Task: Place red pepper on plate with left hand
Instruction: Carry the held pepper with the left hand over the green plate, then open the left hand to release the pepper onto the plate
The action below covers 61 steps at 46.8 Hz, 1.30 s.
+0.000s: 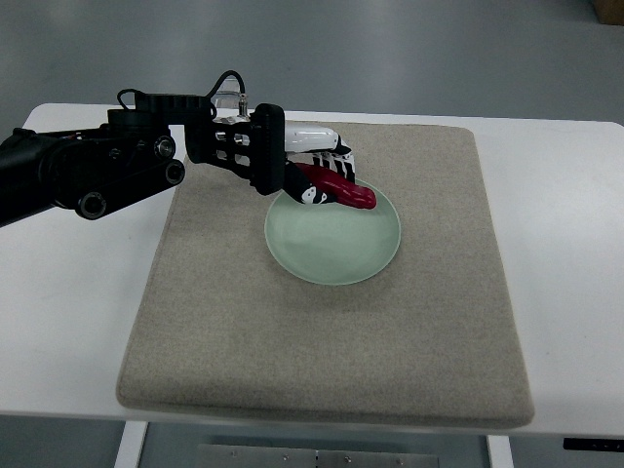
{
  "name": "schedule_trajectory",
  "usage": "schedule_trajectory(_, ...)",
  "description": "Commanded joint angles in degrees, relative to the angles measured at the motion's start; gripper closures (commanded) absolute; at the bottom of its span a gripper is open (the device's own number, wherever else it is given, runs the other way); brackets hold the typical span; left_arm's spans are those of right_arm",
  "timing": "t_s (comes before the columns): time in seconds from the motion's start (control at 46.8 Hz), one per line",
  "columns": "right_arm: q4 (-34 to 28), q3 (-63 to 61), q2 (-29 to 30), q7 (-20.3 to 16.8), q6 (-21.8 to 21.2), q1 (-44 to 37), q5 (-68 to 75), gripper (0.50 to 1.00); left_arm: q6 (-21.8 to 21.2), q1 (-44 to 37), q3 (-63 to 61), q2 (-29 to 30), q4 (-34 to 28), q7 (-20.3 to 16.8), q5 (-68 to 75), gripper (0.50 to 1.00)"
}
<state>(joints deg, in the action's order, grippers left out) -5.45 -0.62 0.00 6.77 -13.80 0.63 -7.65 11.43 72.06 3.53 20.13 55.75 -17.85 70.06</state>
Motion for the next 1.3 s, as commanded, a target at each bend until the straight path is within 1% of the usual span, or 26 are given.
schedule_trajectory(0.0, 0.0, 0.0, 0.0, 0.0, 0.0, 0.1, 0.0, 0.572, 0.1, -0.3, 0.0, -0.1, 0.7, 0.0, 0.1, 1.000)
schedule_trajectory(0.47, 0.0, 0.0, 0.0, 0.0, 0.0, 0.0, 0.0, 0.572, 0.0, -1.1, -0.9, -2.2, -0.1, 0.1, 0.9, 1.000)
schedule_trajectory(0.577, 0.0, 0.0, 0.0, 0.0, 0.0, 0.0, 0.0, 0.572, 0.0, -1.8, -1.0, -2.3, -0.1, 0.2, 0.9, 0.988)
schedule_trajectory(0.726, 0.0, 0.0, 0.0, 0.0, 0.0, 0.0, 0.0, 0.572, 0.0, -2.0, -1.0, -2.2, -0.7, 0.2, 0.8, 0.917)
schedule_trajectory(0.854, 0.0, 0.0, 0.0, 0.0, 0.0, 0.0, 0.0, 0.572, 0.0, -2.0, -1.0, -2.3, -1.3, 0.2, 0.8, 0.913)
schedule_trajectory(0.897, 0.0, 0.0, 0.0, 0.0, 0.0, 0.0, 0.0, 0.572, 0.0, -2.0, -1.0, -2.2, -1.3, 0.2, 0.8, 0.905)
schedule_trajectory(0.961, 0.0, 0.0, 0.0, 0.0, 0.0, 0.0, 0.0, 0.572, 0.0, -2.0, -0.9, -2.2, -1.3, 0.2, 0.8, 0.834)
schedule_trajectory(0.983, 0.0, 0.0, 0.0, 0.0, 0.0, 0.0, 0.0, 0.572, 0.0, -2.1, -1.0, -2.2, -1.3, 0.2, 0.8, 0.821)
schedule_trajectory(1.025, 0.0, 0.0, 0.0, 0.0, 0.0, 0.0, 0.0, 0.572, 0.0, -2.2, -1.0, -2.2, -1.3, 0.2, 0.8, 0.804)
schedule_trajectory(1.089, 0.0, 0.0, 0.0, 0.0, 0.0, 0.0, 0.0, 0.572, 0.0, -2.2, -1.0, -2.2, -1.3, 0.2, 0.8, 0.797)
schedule_trajectory(1.111, 0.0, 0.0, 0.0, 0.0, 0.0, 0.0, 0.0, 0.572, 0.0, -2.2, -1.0, -2.3, -1.3, 0.2, 0.8, 0.787)
schedule_trajectory(1.132, 0.0, 0.0, 0.0, 0.0, 0.0, 0.0, 0.0, 0.572, 0.0, -2.2, -1.0, -2.2, -1.3, 0.2, 0.8, 0.765)
schedule_trajectory(1.175, 0.0, 0.0, 0.0, 0.0, 0.0, 0.1, 0.0, 0.572, 0.0, -2.2, -1.0, -2.2, -1.3, 0.2, 0.8, 0.748)
schedule_trajectory(1.282, 0.0, 0.0, 0.0, 0.0, 0.0, 0.0, 0.0, 0.572, 0.0, -2.2, -0.9, -2.2, -1.4, 0.2, 0.8, 0.735)
